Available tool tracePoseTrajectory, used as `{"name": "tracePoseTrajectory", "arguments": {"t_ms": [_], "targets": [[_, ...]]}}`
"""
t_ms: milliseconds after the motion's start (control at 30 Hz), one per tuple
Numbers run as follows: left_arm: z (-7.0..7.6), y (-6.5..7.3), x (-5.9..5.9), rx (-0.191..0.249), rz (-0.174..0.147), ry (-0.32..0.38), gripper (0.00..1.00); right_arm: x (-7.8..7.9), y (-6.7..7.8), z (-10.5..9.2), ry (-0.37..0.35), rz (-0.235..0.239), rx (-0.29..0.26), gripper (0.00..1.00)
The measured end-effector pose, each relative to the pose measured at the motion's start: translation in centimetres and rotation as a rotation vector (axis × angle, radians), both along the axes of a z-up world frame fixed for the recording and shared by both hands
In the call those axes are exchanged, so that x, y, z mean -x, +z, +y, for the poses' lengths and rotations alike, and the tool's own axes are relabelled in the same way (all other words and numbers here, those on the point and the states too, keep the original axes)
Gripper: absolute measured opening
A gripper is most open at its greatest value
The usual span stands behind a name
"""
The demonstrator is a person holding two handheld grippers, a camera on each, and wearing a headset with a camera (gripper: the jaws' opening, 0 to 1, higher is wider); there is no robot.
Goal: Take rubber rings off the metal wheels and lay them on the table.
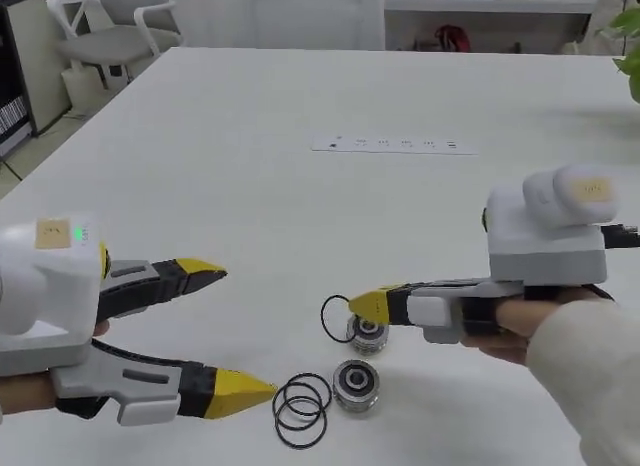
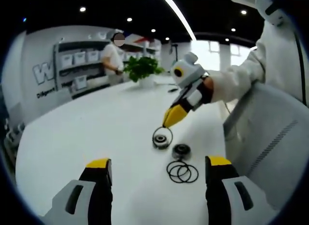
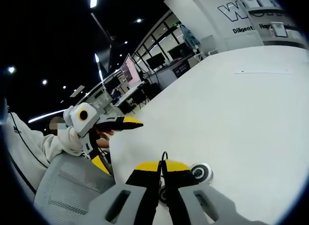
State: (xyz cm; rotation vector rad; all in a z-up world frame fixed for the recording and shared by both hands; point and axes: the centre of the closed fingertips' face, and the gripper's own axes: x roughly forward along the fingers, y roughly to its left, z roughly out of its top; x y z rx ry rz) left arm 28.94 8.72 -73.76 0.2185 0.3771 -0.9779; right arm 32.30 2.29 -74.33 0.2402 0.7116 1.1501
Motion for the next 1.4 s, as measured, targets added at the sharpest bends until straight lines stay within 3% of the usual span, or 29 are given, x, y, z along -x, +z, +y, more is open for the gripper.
{"name": "tracePoseTrajectory", "arguments": {"t_ms": [133, 500, 733, 1133, 1400], "targets": [[0.0, -0.1, 0.3, 0.017, 0.011, 0.008, 0.80, 0.7, -0.3, 0.6, 0.030, 0.004, 0.008, 0.00], [0.0, -0.6, 0.7, 0.003, 0.019, 0.004, 0.79, 3.0, -1.0, 2.1, 0.124, 0.025, 0.028, 0.00], [-0.1, -0.6, 0.7, 0.003, 0.020, 0.001, 0.78, 4.9, -2.0, 2.7, 0.207, 0.057, 0.050, 0.00], [0.1, -0.8, 0.8, 0.000, 0.024, 0.002, 0.77, 6.7, -3.1, 2.8, 0.289, 0.129, 0.064, 0.00], [0.1, -0.9, 0.8, -0.003, 0.029, 0.000, 0.77, 7.5, -3.9, 2.7, 0.335, 0.115, 0.106, 0.00]]}}
